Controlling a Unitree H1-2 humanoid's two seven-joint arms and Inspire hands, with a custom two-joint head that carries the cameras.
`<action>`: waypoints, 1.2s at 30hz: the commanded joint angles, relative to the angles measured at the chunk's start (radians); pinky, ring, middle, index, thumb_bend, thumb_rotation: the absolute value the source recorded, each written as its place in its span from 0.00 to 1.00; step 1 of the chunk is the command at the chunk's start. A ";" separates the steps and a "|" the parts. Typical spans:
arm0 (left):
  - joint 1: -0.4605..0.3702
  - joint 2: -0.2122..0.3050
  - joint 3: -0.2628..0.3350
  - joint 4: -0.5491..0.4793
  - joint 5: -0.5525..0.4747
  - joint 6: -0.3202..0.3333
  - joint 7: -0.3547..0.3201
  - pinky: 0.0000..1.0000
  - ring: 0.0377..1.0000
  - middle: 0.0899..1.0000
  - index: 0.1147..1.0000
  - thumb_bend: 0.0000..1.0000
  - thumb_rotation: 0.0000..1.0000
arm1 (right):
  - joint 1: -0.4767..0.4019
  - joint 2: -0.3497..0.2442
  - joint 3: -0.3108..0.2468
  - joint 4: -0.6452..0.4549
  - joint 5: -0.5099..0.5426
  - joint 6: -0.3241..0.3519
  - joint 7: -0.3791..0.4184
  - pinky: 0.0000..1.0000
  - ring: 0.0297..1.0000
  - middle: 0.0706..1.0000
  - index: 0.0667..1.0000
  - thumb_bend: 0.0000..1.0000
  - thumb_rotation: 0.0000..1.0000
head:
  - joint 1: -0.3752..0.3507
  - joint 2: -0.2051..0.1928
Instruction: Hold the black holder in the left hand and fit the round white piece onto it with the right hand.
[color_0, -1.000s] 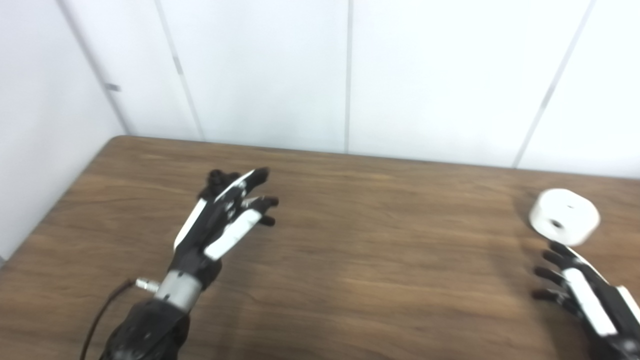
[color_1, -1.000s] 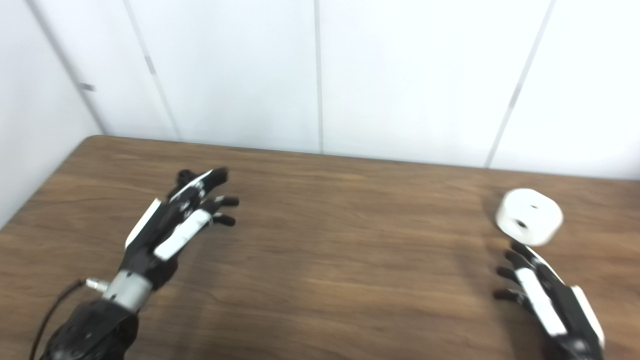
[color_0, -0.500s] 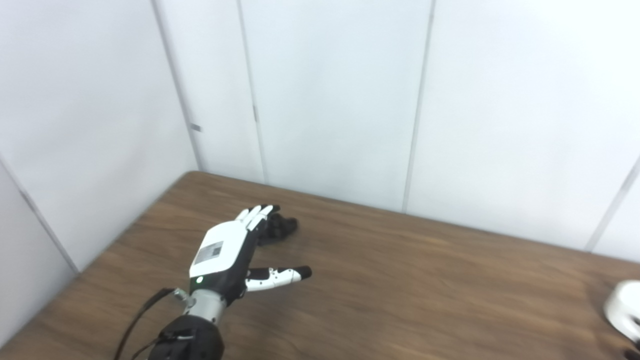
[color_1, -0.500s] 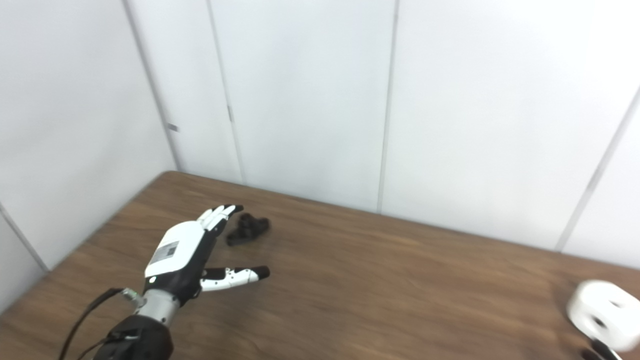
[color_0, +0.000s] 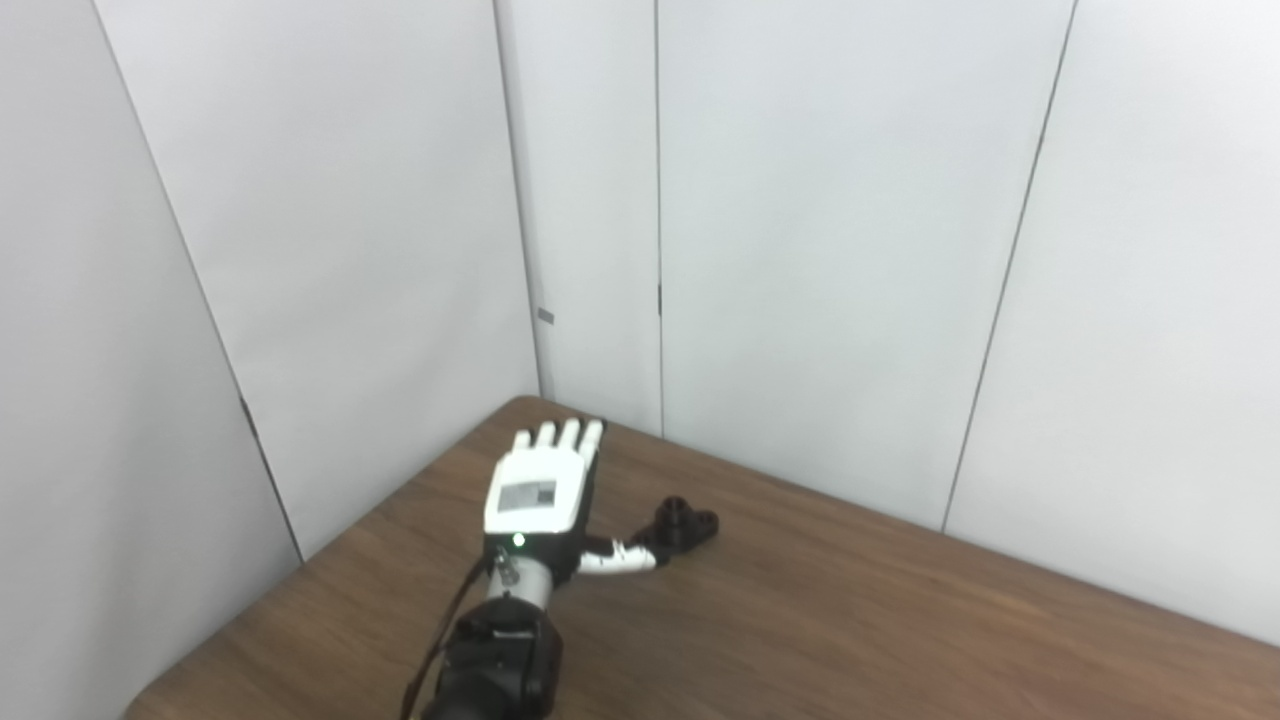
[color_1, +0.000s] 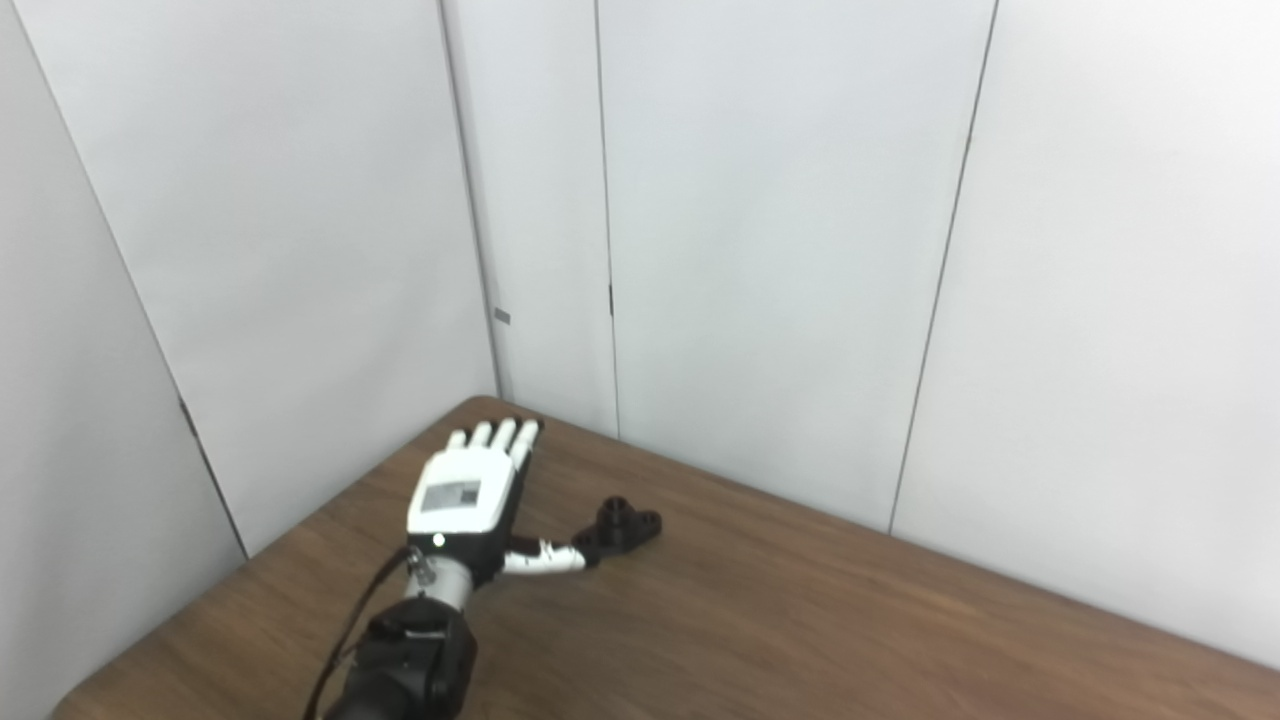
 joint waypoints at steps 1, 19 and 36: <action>-0.061 0.031 0.027 0.027 -0.011 0.004 0.019 1.00 1.00 1.00 1.00 1.00 0.66 | 0.017 -0.019 -0.009 0.036 0.008 0.010 0.013 0.53 0.75 0.89 0.90 0.55 0.80 | 0.000 0.001; -0.113 -0.056 0.027 0.298 -0.276 0.005 0.133 1.00 1.00 1.00 0.98 1.00 0.68 | 0.056 -0.014 -0.015 -0.005 0.017 -0.001 0.006 0.51 0.75 0.89 0.90 0.57 0.77 | -0.057 0.044; -0.130 -0.068 -0.037 0.387 -0.452 -0.022 0.290 1.00 1.00 1.00 0.91 1.00 0.52 | 0.085 -0.006 -0.006 -0.081 -0.009 0.040 -0.014 0.54 0.77 0.90 0.91 0.56 0.79 | -0.116 0.074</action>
